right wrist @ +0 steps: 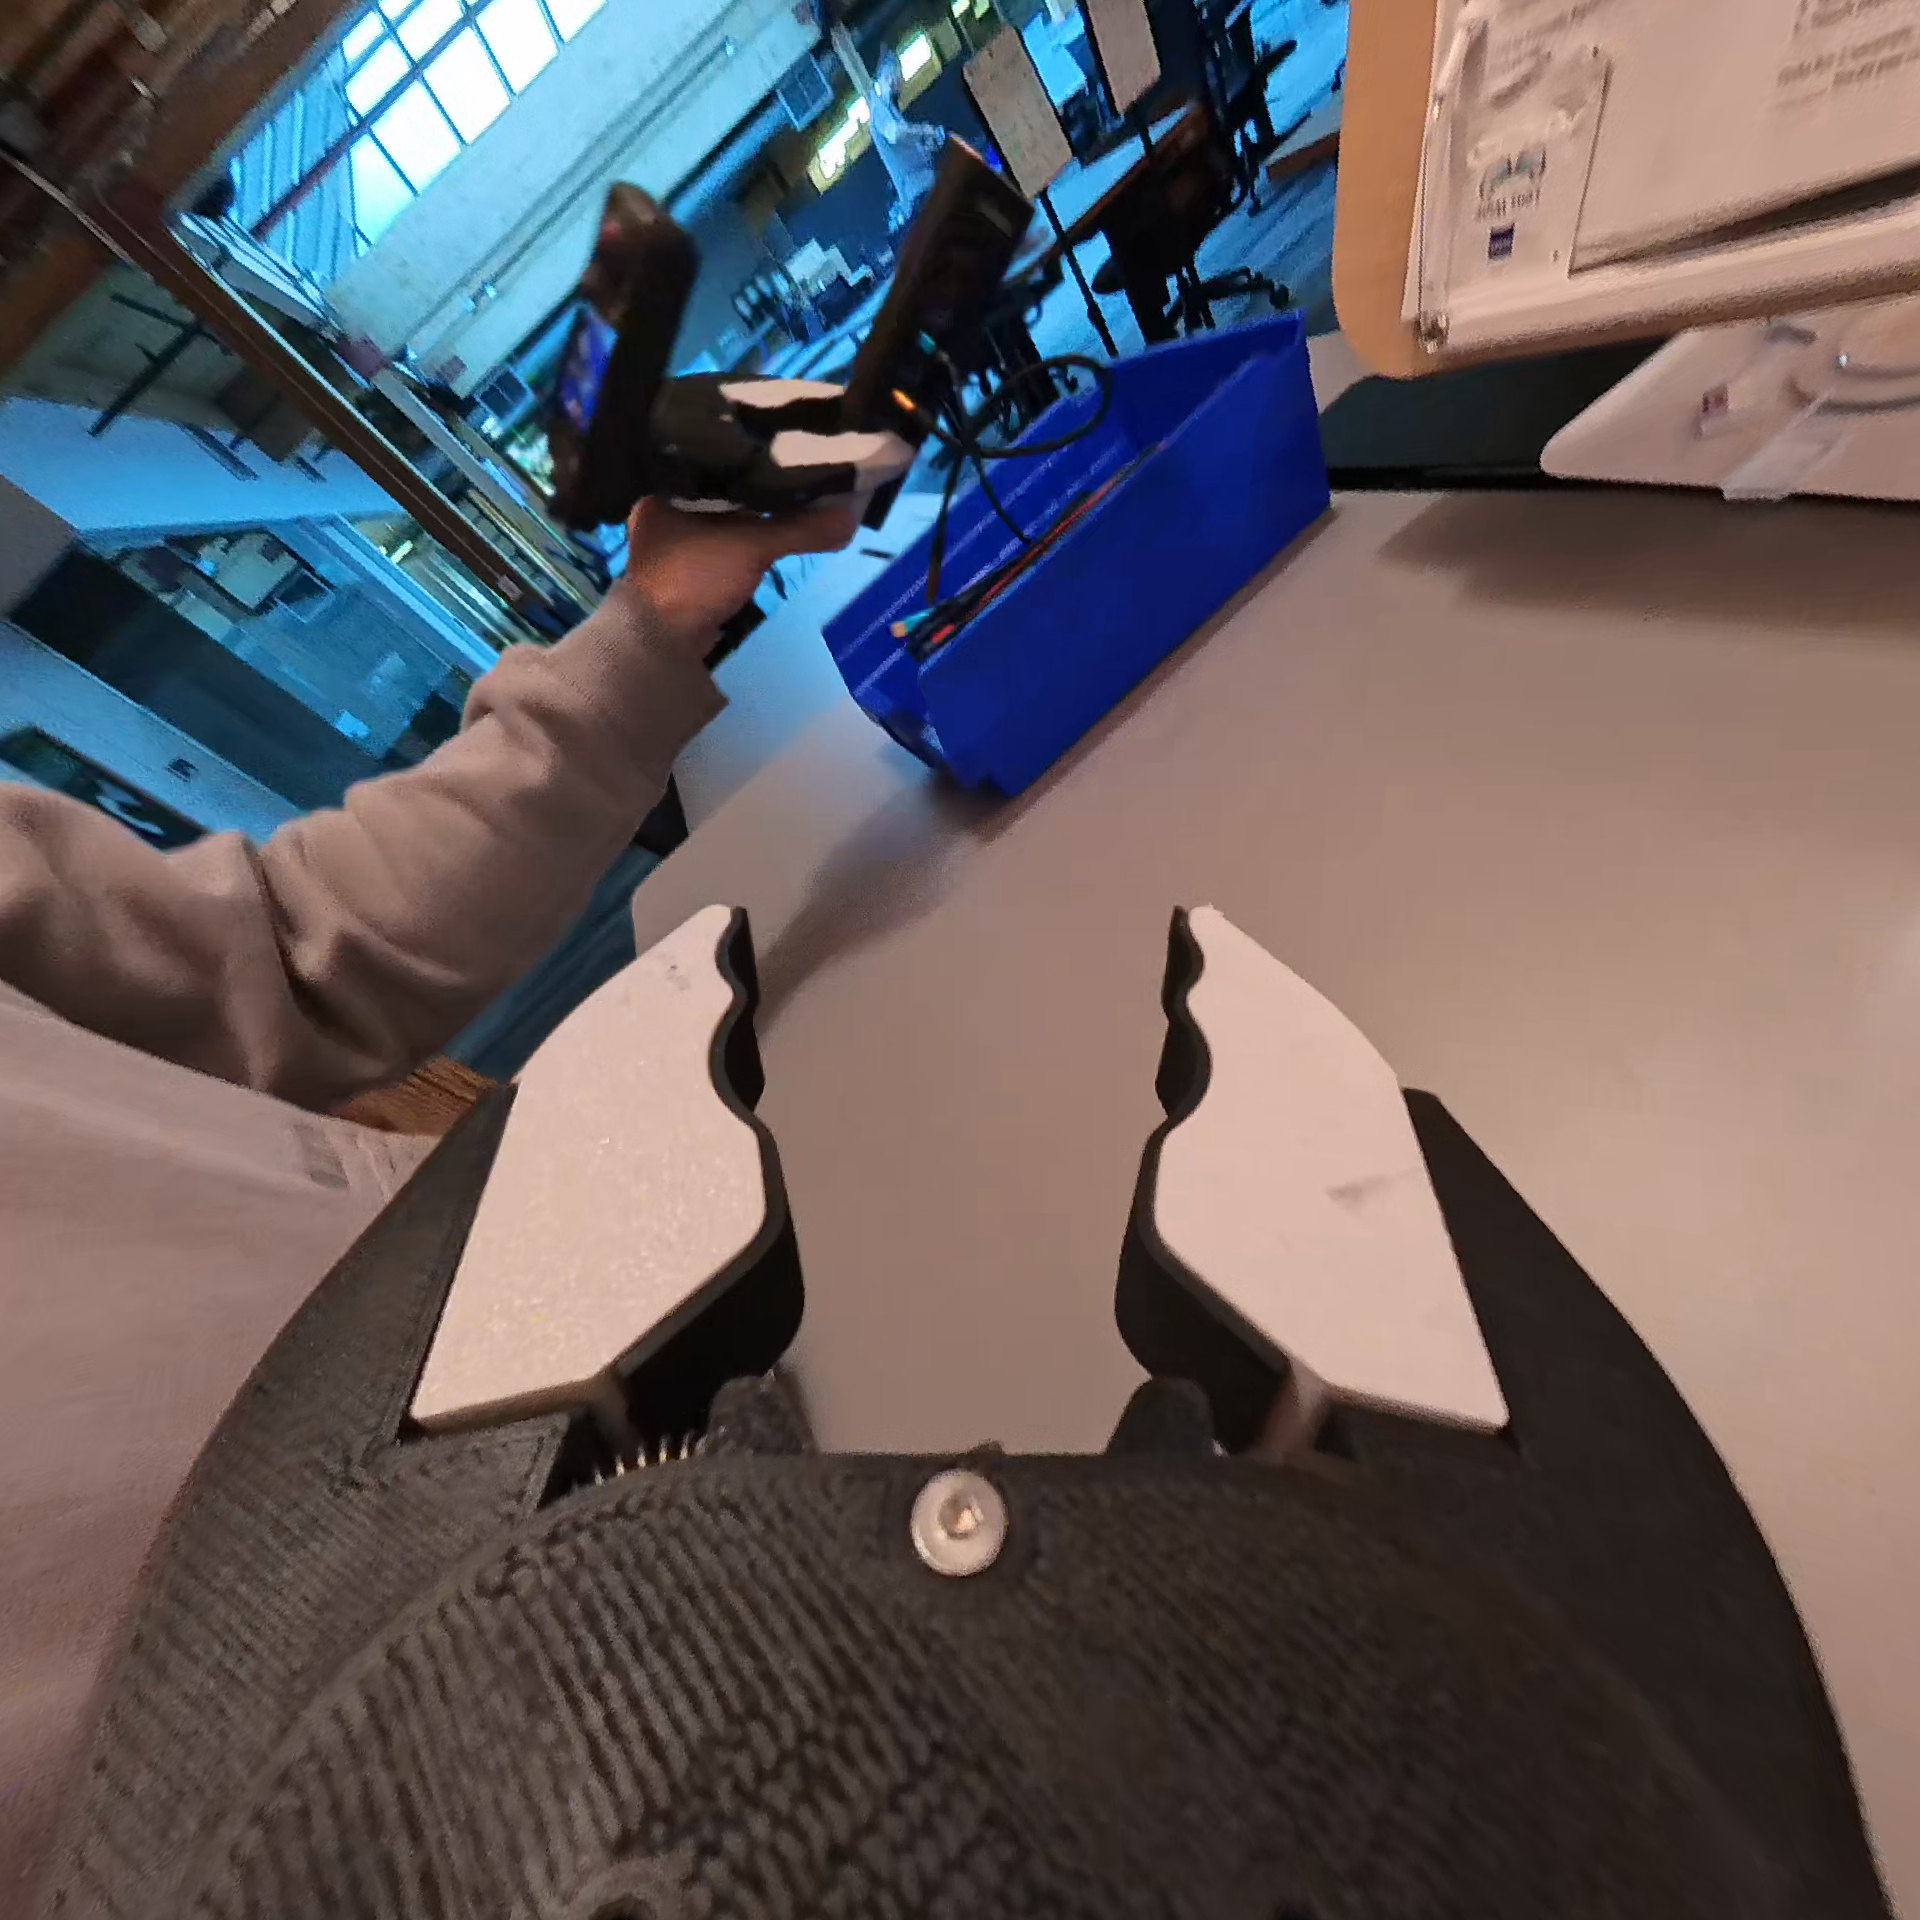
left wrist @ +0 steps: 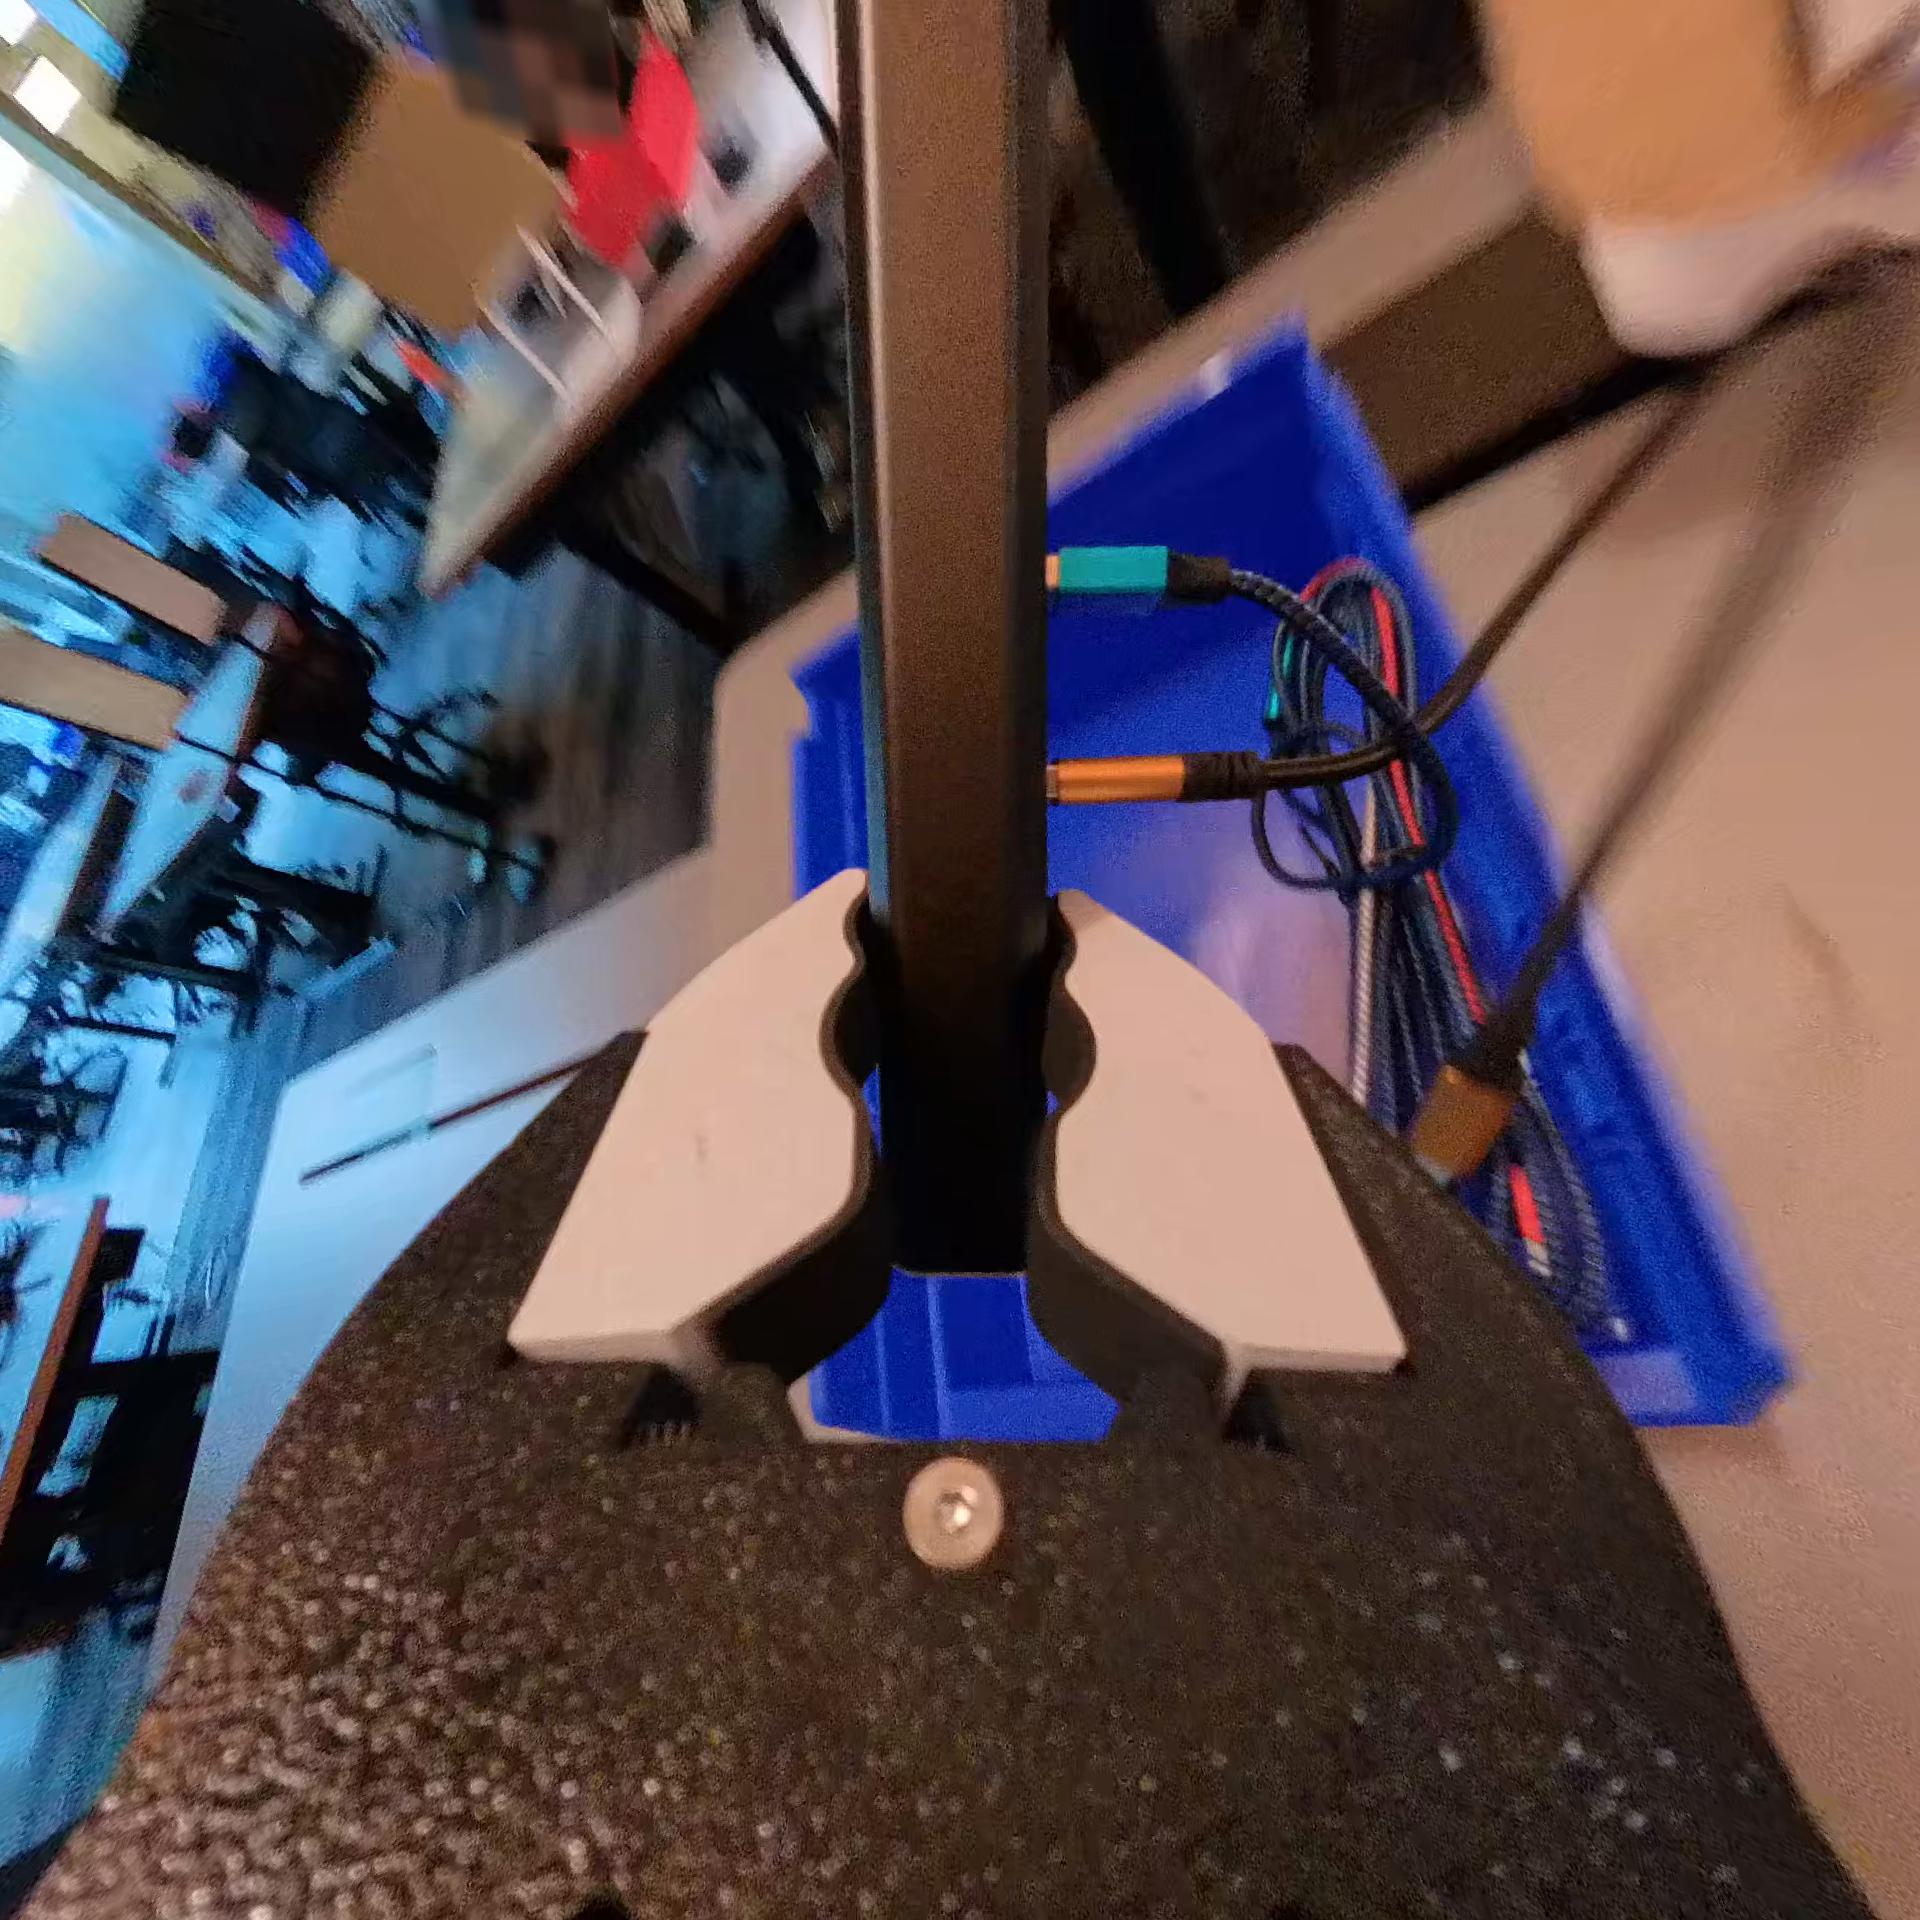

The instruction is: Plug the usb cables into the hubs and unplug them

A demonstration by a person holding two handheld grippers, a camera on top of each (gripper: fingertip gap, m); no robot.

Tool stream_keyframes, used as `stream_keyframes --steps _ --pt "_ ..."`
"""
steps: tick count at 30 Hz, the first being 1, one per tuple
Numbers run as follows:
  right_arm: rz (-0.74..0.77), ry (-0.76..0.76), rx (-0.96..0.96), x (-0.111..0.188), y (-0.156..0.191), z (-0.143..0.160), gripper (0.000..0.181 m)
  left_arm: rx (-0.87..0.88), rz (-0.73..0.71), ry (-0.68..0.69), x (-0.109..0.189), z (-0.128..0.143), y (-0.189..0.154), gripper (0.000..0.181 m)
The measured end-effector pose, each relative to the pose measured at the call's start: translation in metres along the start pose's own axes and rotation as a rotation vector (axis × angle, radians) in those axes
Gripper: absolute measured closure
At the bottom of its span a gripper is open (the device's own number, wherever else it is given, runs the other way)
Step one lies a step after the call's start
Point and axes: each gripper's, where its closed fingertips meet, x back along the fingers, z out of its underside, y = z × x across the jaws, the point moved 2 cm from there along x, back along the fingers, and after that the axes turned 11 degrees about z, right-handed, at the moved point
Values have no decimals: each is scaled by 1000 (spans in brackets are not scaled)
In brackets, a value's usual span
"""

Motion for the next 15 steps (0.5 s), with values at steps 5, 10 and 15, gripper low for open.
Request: stream_keyframes --steps 5,10,15 --pt "-20 -85 52 -6 21 -45 91 12 -58 -317 89 -86 -2 153" --pt "2 -213 187 5 53 -105 82 -111 21 -454 129 -126 -59 154" --pt "62 -283 195 1 48 -126 80 -245 221 -572 132 -121 -167 153"
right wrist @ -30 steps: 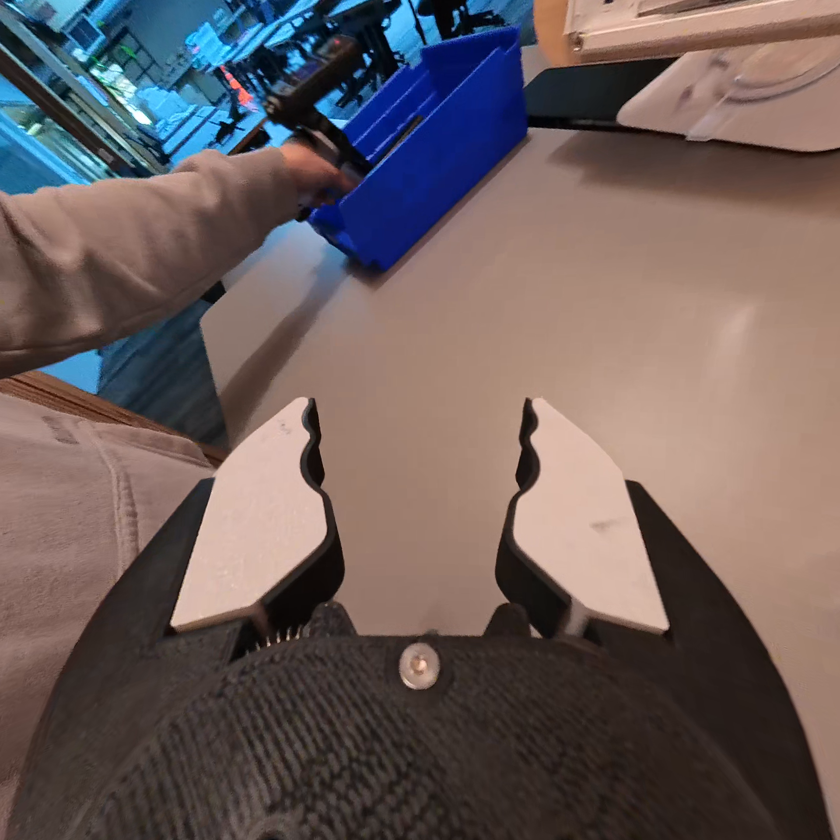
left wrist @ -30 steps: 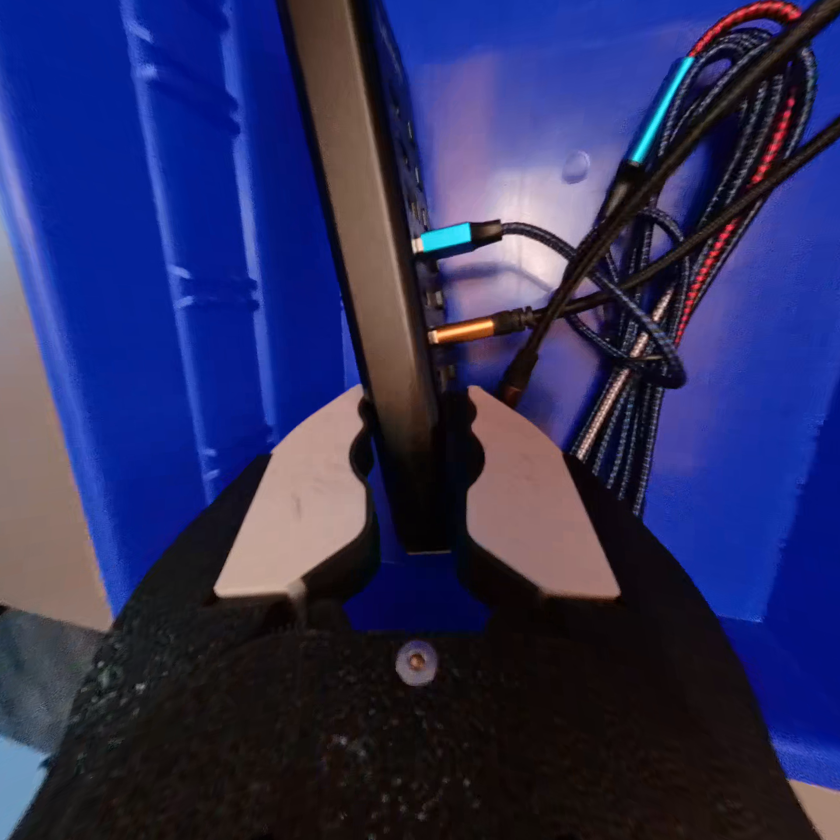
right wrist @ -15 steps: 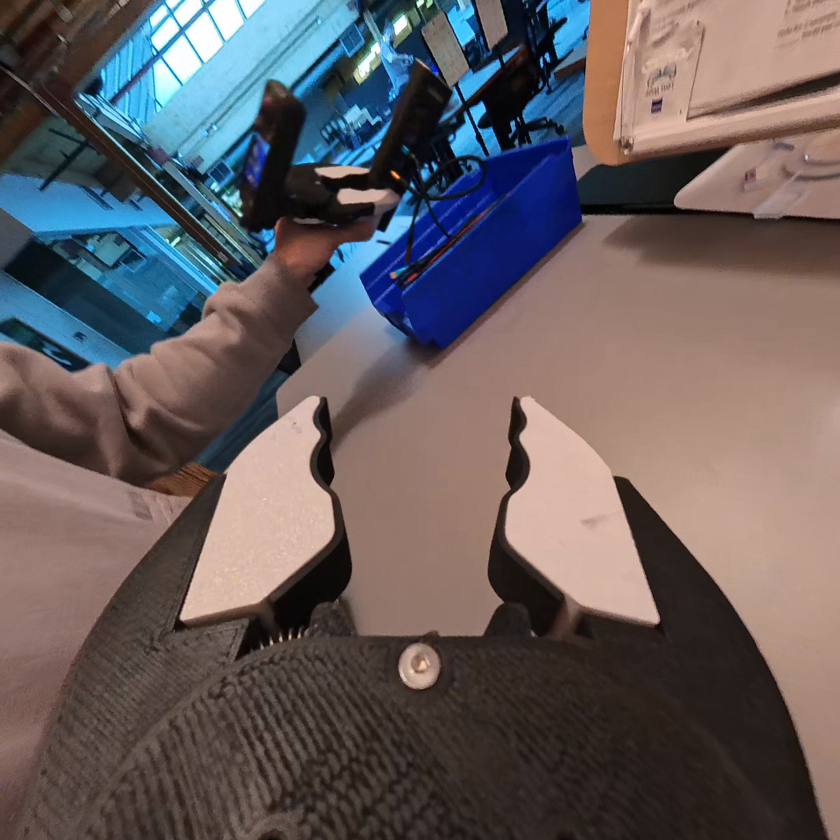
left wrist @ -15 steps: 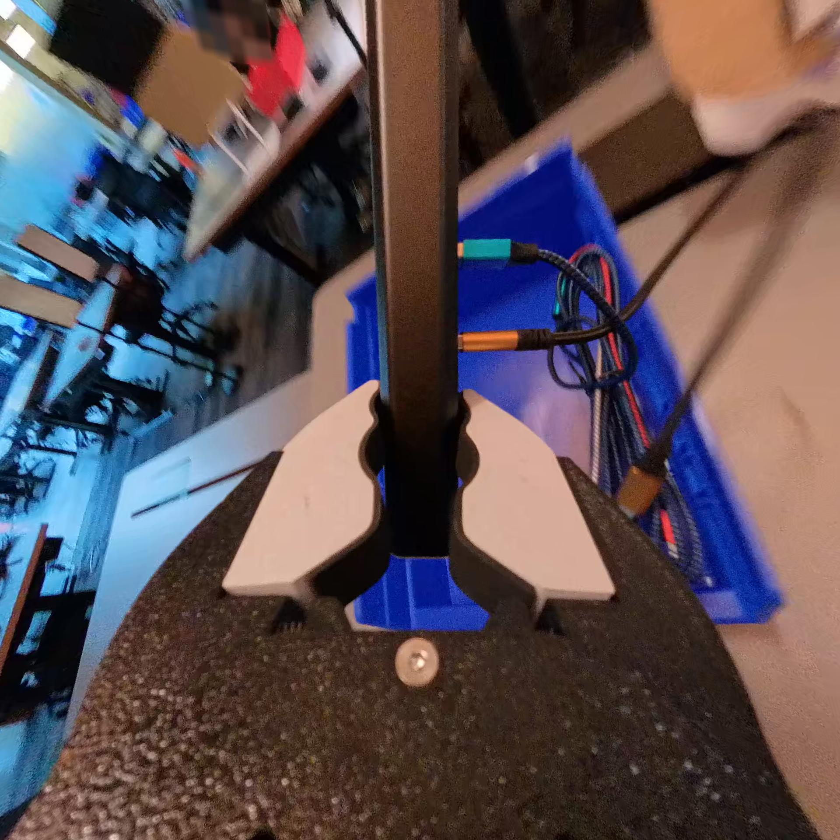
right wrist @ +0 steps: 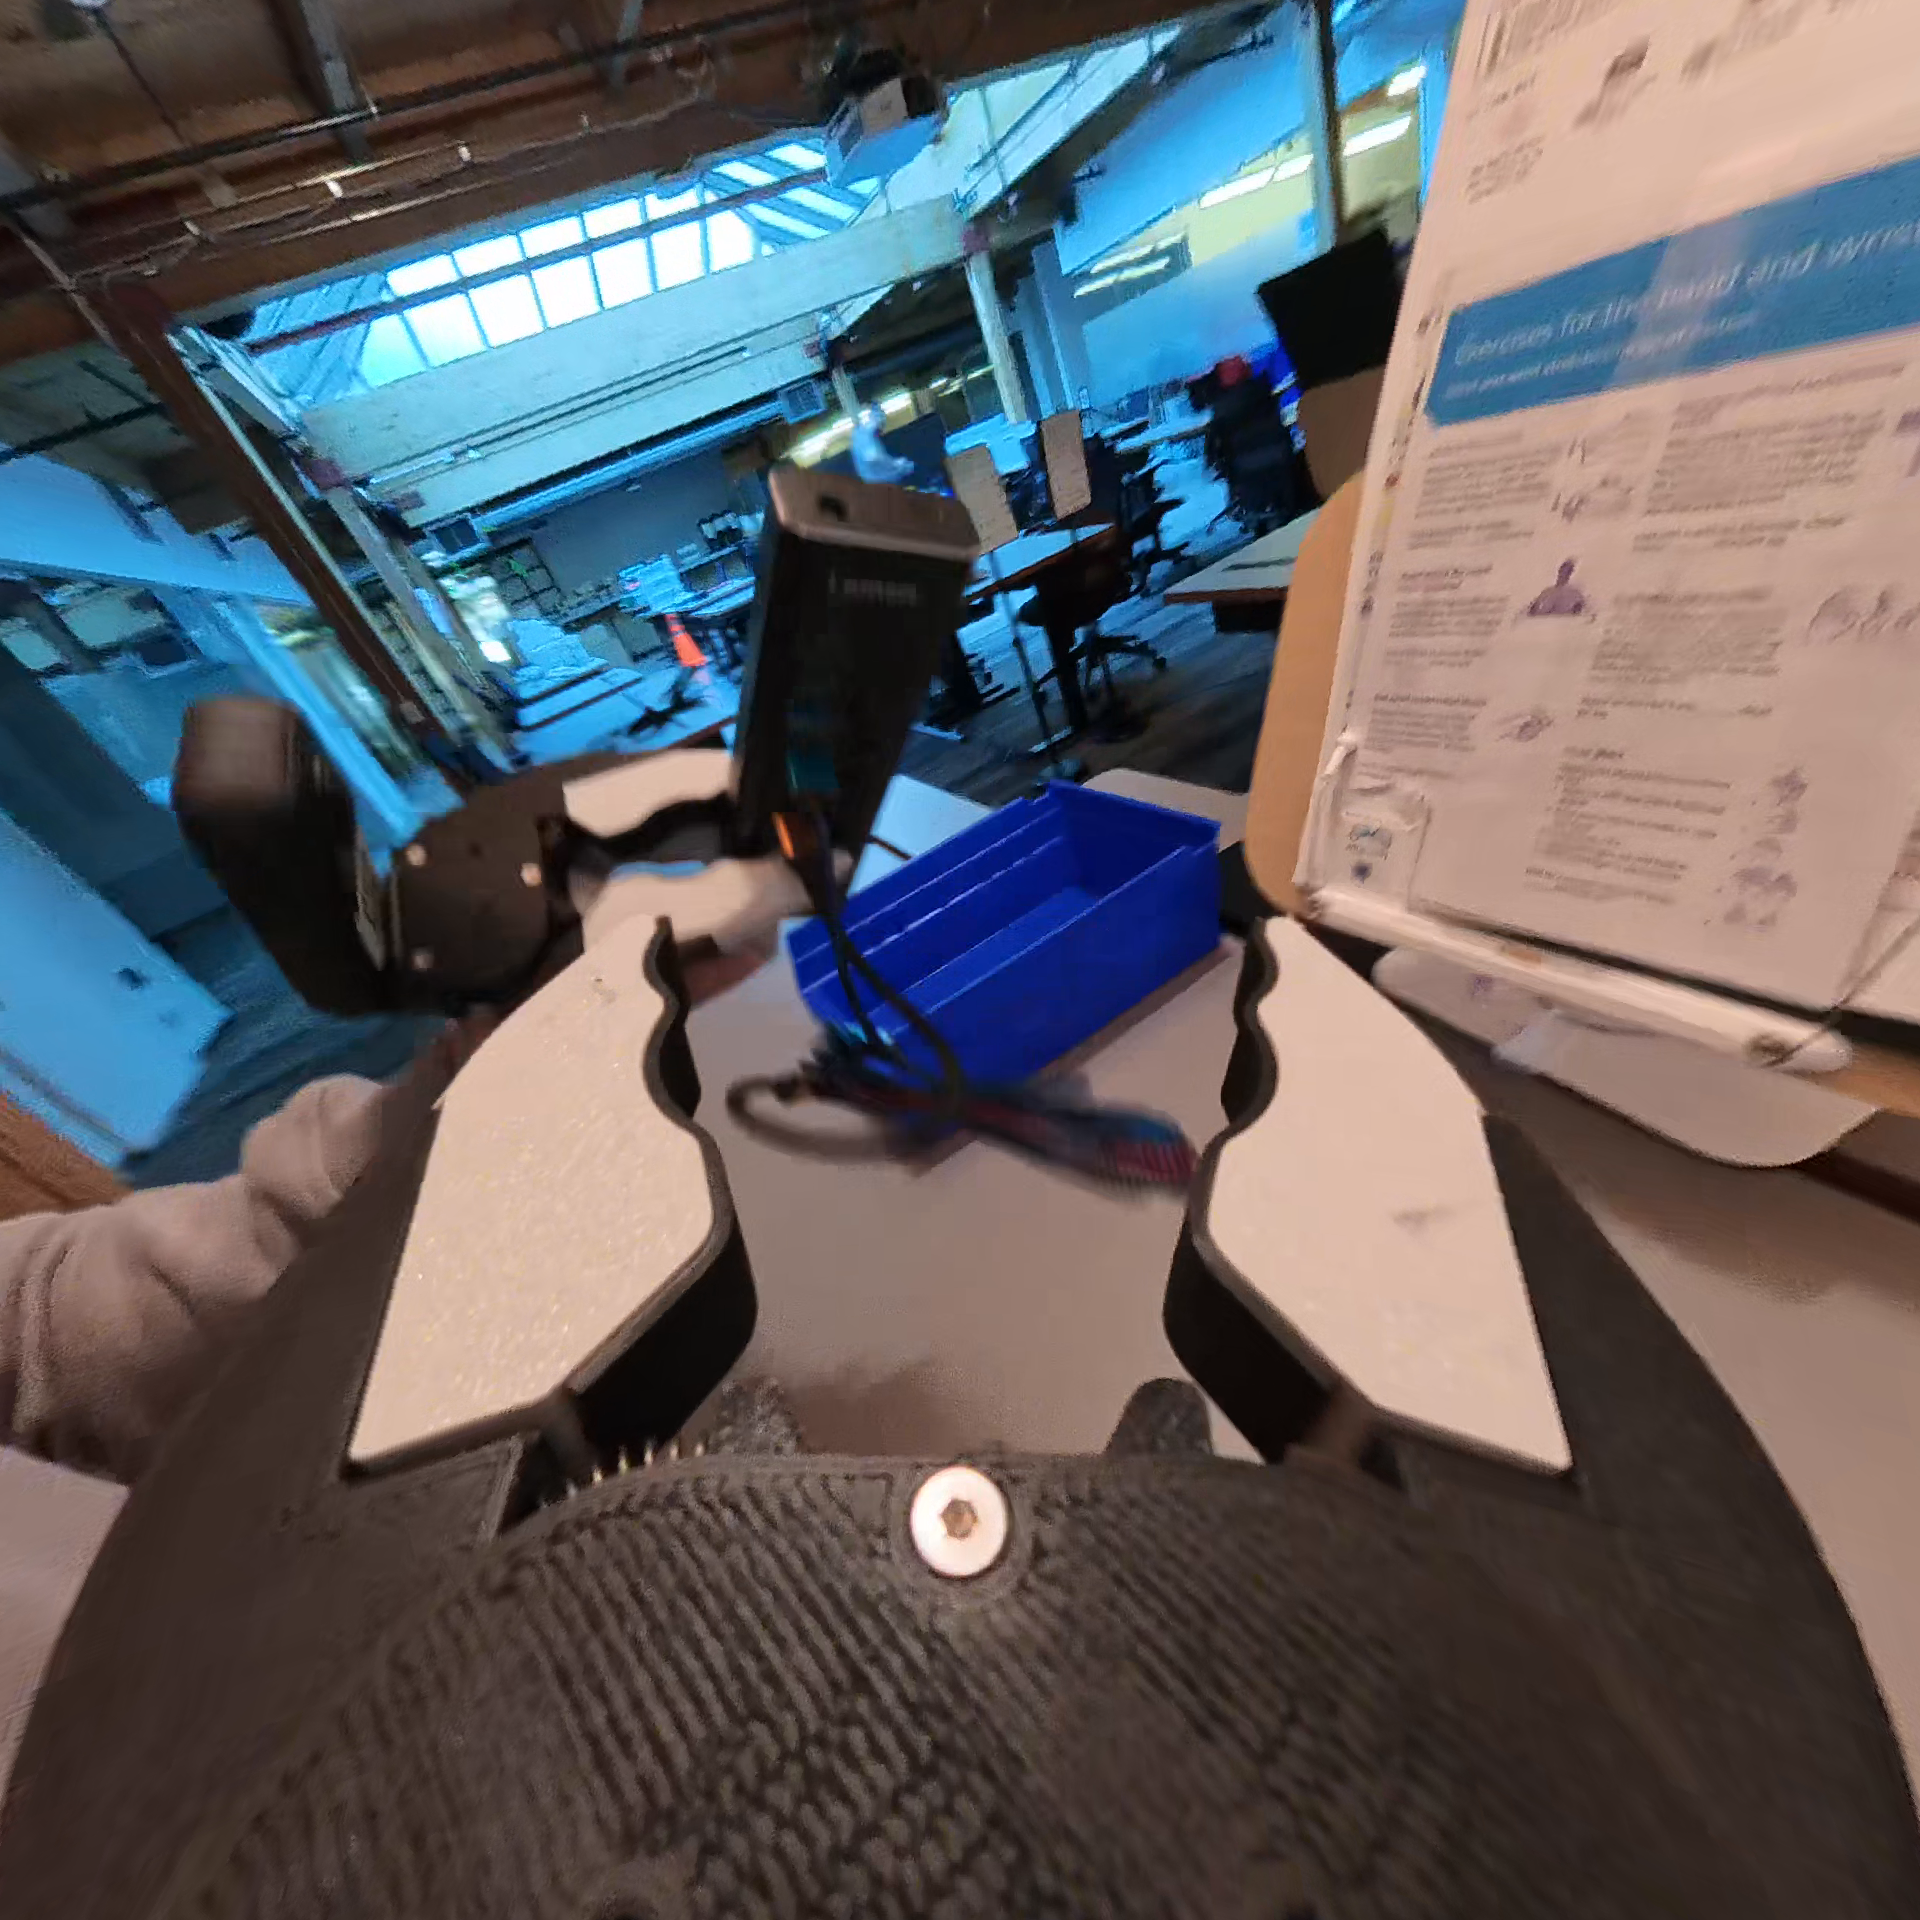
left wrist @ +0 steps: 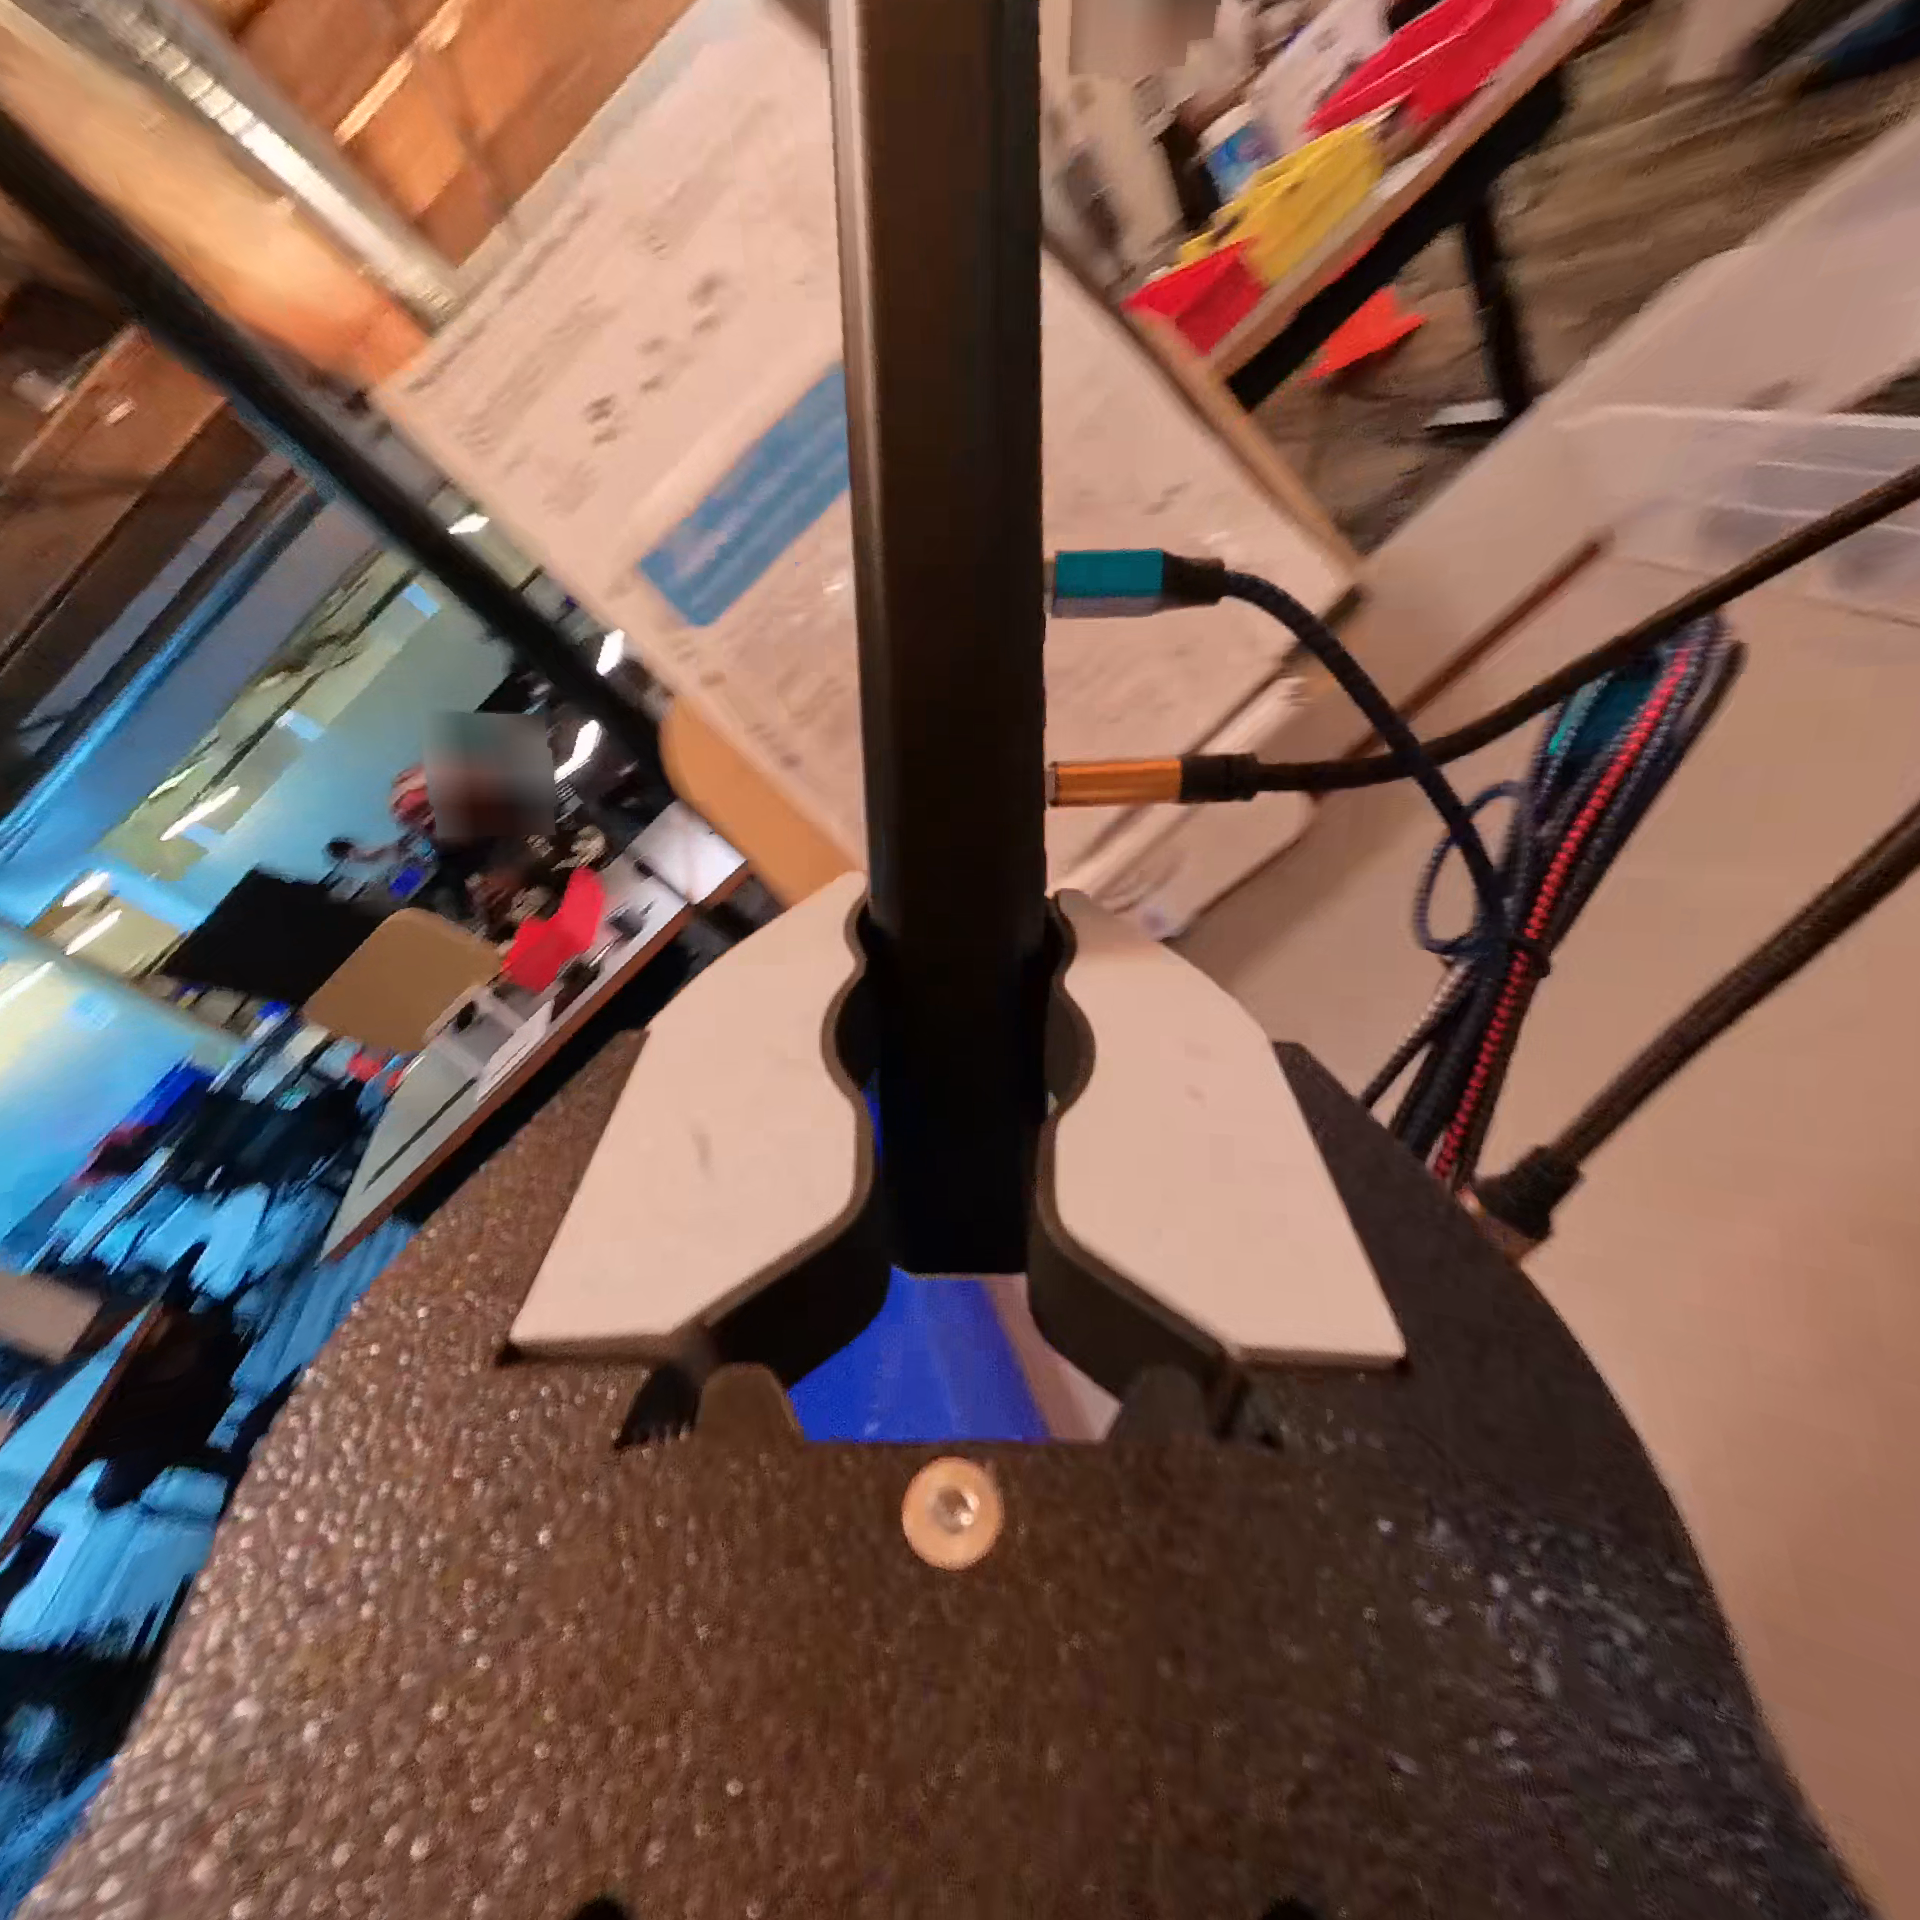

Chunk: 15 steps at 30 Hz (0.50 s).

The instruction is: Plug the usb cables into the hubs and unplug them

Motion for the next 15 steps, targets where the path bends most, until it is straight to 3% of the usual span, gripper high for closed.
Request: stream_keyframes --steps 5,7,11,15 --pt "-174 151 -208 -17 5 53 91 -69 165 -44 -16 3 -91 154" --pt "-202 171 -228 -19 7 71 115 -56 206 -40 -20 5 -115 154" --pt "-201 165 -231 -16 1 87 119 -11 254 -47 -23 12 -132 154" --pt "-253 249 -147 -8 -2 85 121 104 489 -113 -21 4 -147 145"
